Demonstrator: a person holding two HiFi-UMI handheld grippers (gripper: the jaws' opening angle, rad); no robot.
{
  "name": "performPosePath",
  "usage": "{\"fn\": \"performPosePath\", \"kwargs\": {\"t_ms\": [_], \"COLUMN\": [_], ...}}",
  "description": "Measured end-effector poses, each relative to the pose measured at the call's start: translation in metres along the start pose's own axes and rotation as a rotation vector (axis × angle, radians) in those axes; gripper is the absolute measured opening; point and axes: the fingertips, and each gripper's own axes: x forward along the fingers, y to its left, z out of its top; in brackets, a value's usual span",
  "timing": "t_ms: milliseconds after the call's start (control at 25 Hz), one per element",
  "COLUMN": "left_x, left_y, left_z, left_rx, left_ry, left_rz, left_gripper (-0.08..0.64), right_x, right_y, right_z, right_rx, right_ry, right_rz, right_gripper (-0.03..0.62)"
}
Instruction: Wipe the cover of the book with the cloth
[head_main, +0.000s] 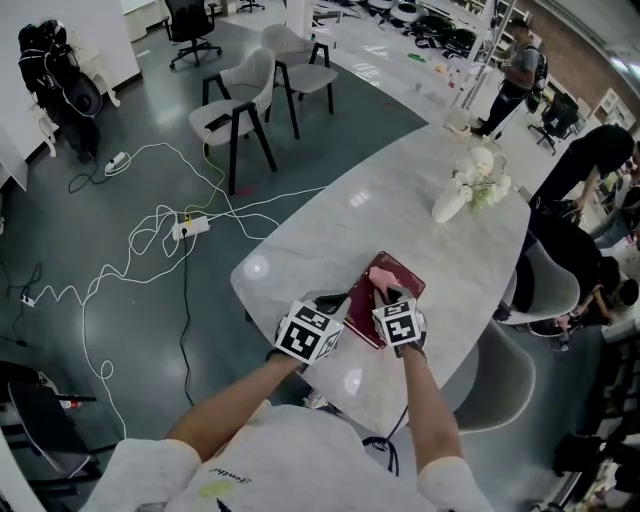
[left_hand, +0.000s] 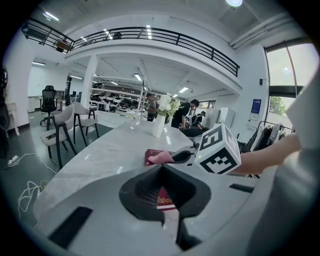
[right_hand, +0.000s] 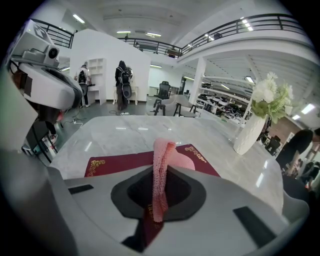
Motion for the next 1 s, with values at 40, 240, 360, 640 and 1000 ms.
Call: {"fn": "performPosePath", "kwargs": {"t_ms": [40,240,360,640,1000], "left_x": [-0.001,-0.005,-0.008,-0.013,-0.018], "left_y": [0.000,-0.001,0.000,-0.003,-0.005], "left_z": [0.000,-0.002,-0.003,-0.005,-0.006], "left_rx": [0.001,0.003,0.003,0.010,0.014], "left_ry": [-0.001,-0.003,-0.004,-0.008,-0.009], "left_rz": [0.000,-0.001,-0.001,-0.013,-0.023], "left_gripper": [0.006,0.006,0.006,0.006,0.006], "right_x": [0.000,0.000,-0.003,-0.008,-0.013], "right_y": [0.001,0.007,0.012,0.021,0.029], "right_z": [-0.001,-0.004,-0.003,-0.004,-0.005], "right_rx": [-0.001,0.000,0.005,0.015,0.023], "right_ry": [-0.001,0.001,0.006,0.013,0.014], "right_rz": [0.000,0.000,0.000,0.002,-0.002], "right_gripper": [0.017,0.017,0.017,0.017,0.017]}}
